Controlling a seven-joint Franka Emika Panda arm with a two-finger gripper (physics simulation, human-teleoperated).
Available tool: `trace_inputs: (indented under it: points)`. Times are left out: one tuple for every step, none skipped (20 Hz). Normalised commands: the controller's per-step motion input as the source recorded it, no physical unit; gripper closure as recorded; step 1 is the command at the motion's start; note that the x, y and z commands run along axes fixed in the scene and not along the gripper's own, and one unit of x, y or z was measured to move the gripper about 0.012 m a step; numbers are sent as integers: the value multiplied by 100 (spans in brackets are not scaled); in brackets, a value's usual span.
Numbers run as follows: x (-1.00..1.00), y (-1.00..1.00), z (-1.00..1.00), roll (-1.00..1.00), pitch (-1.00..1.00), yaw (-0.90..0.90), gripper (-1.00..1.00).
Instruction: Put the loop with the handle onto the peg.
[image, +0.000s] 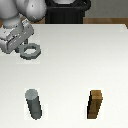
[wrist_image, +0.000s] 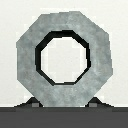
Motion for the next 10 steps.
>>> trace_inputs:
  points:
    - [0, 0, 0, 0, 0, 0, 100]
    - [0, 0, 0, 0, 0, 0, 100]
    - [0, 0, 0, 0, 0, 0, 100]
    - [0, 0, 0, 0, 0, 0, 100]
    - [0, 0, 0, 0, 0, 0, 100]
    - [0, 0, 0, 0, 0, 0, 100]
    - [0, 0, 100, 0, 0, 0, 100]
    - [0, 0, 0, 0, 0, 0, 100]
    - [0, 0, 100, 0, 0, 0, 100]
    - [0, 0, 100, 0, 0, 0, 100]
